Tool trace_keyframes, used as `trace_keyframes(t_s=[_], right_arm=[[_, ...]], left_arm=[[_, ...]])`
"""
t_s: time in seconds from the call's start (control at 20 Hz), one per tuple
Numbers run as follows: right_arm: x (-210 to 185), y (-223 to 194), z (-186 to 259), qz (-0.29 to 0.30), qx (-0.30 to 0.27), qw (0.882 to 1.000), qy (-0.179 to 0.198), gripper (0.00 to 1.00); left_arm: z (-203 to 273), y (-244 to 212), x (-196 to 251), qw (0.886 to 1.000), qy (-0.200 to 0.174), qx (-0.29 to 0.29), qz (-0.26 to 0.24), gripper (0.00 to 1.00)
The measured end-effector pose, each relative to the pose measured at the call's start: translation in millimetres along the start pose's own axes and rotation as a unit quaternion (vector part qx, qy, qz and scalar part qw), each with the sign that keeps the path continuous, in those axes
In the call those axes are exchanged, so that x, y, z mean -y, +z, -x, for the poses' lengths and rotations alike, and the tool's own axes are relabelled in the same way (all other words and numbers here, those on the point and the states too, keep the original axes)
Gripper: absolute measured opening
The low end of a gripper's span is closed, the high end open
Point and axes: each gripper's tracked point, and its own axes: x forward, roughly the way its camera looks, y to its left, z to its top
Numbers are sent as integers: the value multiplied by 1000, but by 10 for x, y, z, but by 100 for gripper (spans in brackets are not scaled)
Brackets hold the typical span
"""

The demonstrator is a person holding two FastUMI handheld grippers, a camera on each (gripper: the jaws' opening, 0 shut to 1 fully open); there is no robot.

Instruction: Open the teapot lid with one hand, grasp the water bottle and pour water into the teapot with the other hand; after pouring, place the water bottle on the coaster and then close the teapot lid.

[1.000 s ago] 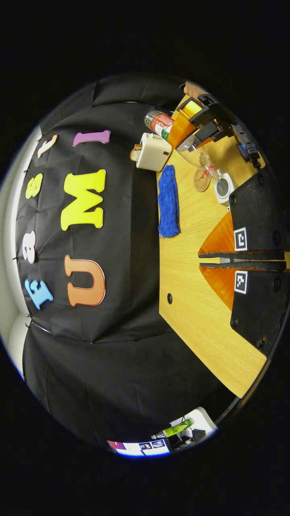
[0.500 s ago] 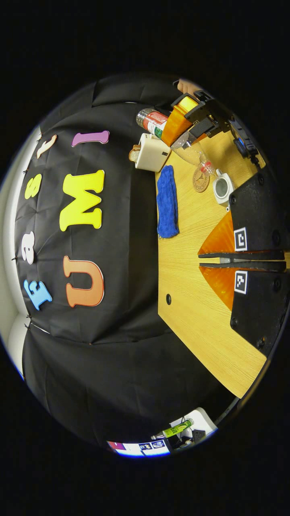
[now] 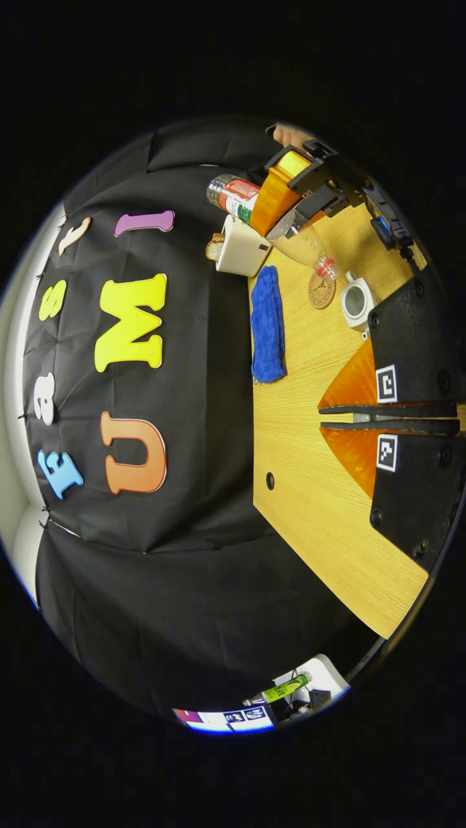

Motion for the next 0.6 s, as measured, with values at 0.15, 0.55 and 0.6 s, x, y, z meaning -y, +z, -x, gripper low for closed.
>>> trace_keyframes(t_s=[0.15, 0.55, 0.6], right_arm=[[33, 9, -33, 14, 3, 1000, -4, 77], [155, 55, -25, 49, 7, 998, -28, 79], [171, 81, -15, 53, 8, 998, -30, 80]], left_arm=[[2, 15, 5, 1000, 0, 3, -1, 4], [-7, 7, 48, 1000, 0, 2, -14, 4], [-6, 1, 48, 1000, 1, 2, -16, 4]])
